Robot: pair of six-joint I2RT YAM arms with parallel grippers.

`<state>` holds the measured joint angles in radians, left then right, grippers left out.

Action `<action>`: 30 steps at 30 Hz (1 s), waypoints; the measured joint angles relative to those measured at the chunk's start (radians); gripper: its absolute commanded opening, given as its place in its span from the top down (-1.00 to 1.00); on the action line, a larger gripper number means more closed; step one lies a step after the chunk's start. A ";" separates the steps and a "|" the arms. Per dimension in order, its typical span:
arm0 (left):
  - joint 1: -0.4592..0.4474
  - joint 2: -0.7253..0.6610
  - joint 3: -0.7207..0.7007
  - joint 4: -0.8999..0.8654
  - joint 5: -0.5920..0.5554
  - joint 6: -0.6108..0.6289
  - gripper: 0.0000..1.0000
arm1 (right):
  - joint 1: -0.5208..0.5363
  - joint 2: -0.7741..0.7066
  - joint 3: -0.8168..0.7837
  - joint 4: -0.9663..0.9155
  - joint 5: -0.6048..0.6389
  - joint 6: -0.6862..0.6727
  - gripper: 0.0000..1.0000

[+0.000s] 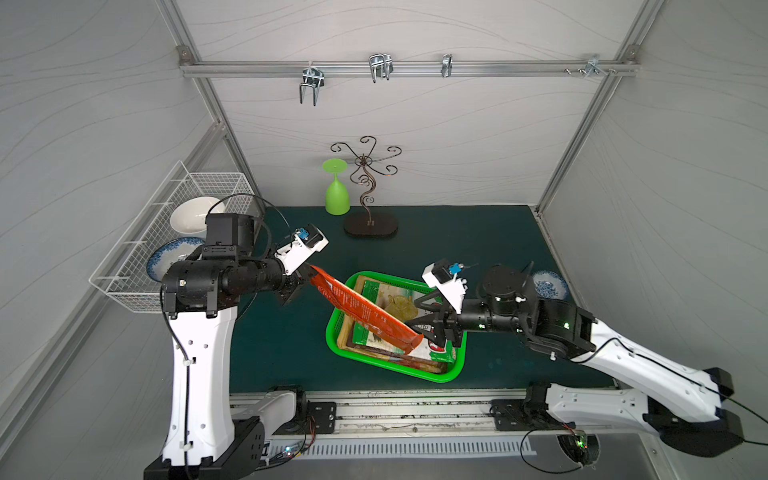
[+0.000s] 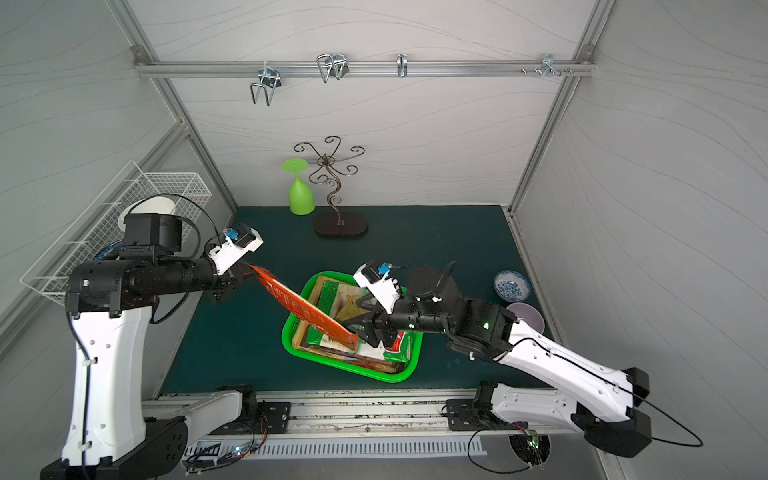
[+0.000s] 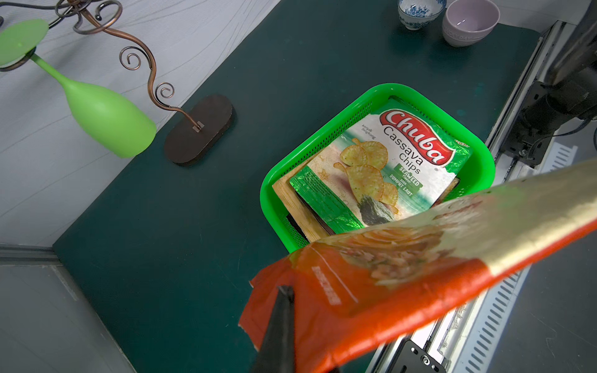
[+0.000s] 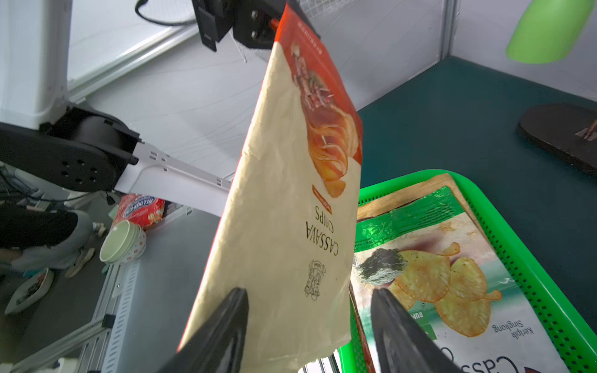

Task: Put the potato chips into the basket
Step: Pick up the potato chip from the corner of the board, then place the potato chip in the basket.

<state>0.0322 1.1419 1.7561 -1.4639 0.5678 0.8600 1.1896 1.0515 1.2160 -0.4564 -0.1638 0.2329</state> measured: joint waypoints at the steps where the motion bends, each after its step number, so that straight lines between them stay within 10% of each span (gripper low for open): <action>1: -0.004 0.000 0.000 0.000 -0.003 -0.001 1.00 | 0.010 0.016 0.012 -0.005 0.005 -0.005 -0.22; 30: -0.066 -0.001 -0.035 0.006 -0.127 -0.012 1.00 | 0.031 0.043 0.006 -0.018 -0.012 -0.013 -0.13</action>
<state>-0.0338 1.1412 1.7210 -1.4582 0.4412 0.8482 1.2201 1.0950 1.2224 -0.4740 -0.1761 0.2195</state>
